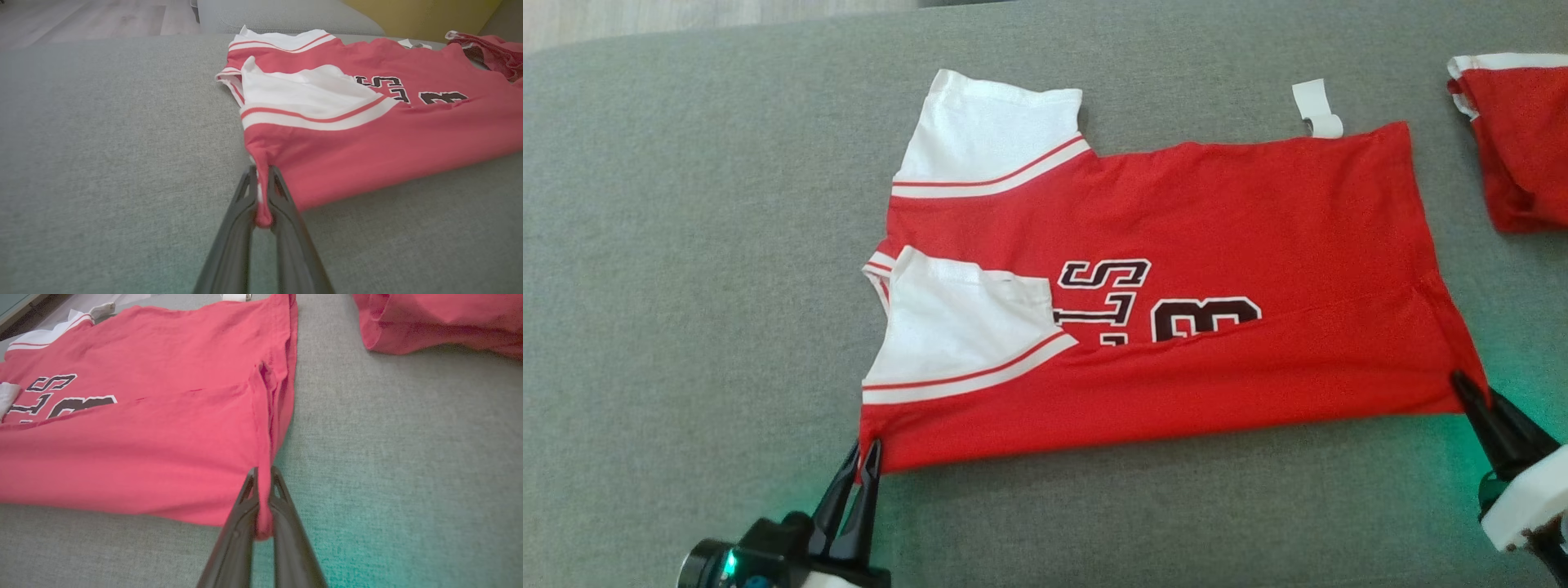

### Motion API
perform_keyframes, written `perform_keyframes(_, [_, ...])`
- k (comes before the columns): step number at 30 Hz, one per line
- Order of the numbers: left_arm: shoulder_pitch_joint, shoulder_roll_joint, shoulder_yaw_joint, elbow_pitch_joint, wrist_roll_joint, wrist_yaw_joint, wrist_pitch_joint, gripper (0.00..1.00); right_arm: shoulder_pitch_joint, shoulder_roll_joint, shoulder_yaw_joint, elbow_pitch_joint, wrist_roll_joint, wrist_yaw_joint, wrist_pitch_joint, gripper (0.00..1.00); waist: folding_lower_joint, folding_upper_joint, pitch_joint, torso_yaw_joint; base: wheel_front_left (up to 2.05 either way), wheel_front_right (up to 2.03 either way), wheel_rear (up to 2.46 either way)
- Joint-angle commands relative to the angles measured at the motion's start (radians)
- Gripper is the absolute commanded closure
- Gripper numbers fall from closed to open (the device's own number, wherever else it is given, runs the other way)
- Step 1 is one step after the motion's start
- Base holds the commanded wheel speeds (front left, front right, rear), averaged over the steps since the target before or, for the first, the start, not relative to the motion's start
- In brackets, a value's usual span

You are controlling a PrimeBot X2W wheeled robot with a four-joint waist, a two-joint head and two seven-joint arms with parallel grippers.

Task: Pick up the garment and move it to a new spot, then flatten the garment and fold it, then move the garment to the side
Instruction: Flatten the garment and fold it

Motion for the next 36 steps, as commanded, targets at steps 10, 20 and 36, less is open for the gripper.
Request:
perform_keyframes(10, [-0.030,0.038,0.024,-0.046,-0.028,-0.002,0.057,0.00,0.009,0.003,-0.123,-0.066,-0.114,-0.001,-0.046,0.00,0.0001,-0.0001,0.025,-0.023,0.00,0.00,0.00])
perform_keyframes(20, [-0.376,0.189,0.096,-0.197,0.006,-0.103,0.216,0.00,-0.047,0.061,-0.199,-0.222,-0.214,-0.001,-0.079,0.00,0.0001,-0.0001,0.133,-0.059,0.00,0.00,0.00])
perform_keyframes(36, [-1.112,0.296,-0.011,0.132,-0.181,-0.350,0.789,0.00,-0.206,0.142,-0.123,-0.272,-0.266,-0.001,-0.068,0.00,0.0001,-0.0001,0.339,-0.220,0.00,0.00,0.00])
